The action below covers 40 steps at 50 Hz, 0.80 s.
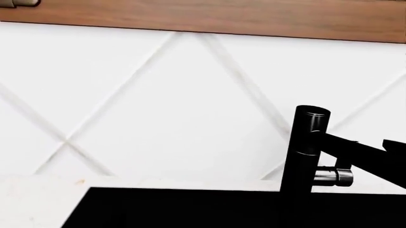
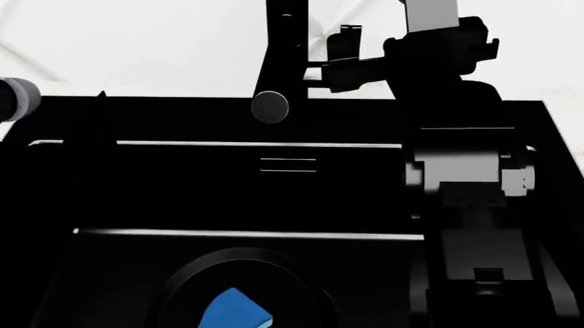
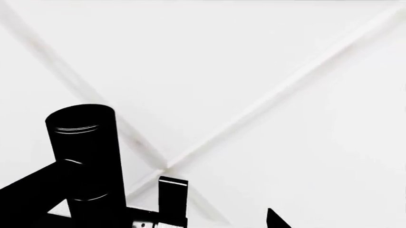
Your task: Pick the pan and sponge and place them into the sink. Then turn on the water.
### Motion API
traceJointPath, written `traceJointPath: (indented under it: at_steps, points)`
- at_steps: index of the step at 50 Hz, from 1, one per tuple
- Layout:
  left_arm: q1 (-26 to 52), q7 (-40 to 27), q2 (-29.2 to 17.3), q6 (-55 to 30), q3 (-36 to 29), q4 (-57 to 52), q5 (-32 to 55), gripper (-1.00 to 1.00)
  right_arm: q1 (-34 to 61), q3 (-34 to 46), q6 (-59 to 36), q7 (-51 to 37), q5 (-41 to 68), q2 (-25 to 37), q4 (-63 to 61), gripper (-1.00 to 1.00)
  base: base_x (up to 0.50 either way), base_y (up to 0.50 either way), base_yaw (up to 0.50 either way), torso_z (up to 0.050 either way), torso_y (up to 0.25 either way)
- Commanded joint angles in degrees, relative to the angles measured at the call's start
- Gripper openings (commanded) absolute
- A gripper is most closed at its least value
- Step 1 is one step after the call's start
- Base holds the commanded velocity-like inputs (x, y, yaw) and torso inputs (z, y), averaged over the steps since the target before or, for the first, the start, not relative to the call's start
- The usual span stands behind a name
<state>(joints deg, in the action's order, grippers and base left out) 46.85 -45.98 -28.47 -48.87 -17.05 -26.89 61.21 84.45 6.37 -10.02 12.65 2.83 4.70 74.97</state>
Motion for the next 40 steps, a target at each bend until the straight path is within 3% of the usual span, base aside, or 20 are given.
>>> traceJointPath:
  at_steps: [1, 25, 26, 27, 40]
  points:
    - [0.3, 0.06, -0.29, 0.09, -1.1, -0.65, -1.31, 1.0, 0.63, -1.34, -0.72, -0.11, -0.89, -0.21, -0.01, 1.0, 0.0, 0.0, 0.0, 0.0, 0.0]
    - [0.0, 1.13, -0.5, 1.84, -1.64, -0.86, -2.79, 1.0, 3.74, -1.55, -3.44, 2.26, -2.64, -1.1, 0.01, 1.0, 0.0, 0.0, 0.0, 0.0, 0.0]
    - [-0.73, 4.69, -5.51, 2.15, 2.22, -0.81, 0.24, 1.0, 3.72, -1.48, -3.46, 2.22, -2.7, -1.09, 0.01, 1.0, 0.0, 0.0, 0.0, 0.0, 0.0]
    - [-0.88, 6.1, -7.37, 2.21, 3.58, -0.62, 1.32, 1.0, 3.72, -1.47, -3.29, 1.52, -2.8, -1.02, 0.01, 1.0, 0.0, 0.0, 0.0, 0.0, 0.0]
    - [-1.14, 6.97, -8.08, 2.59, 3.2, -1.2, 0.75, 1.0, 3.94, -1.04, -2.98, 0.25, -2.83, -0.64, 0.01, 1.0, 0.0, 0.0, 0.0, 0.008, -0.083]
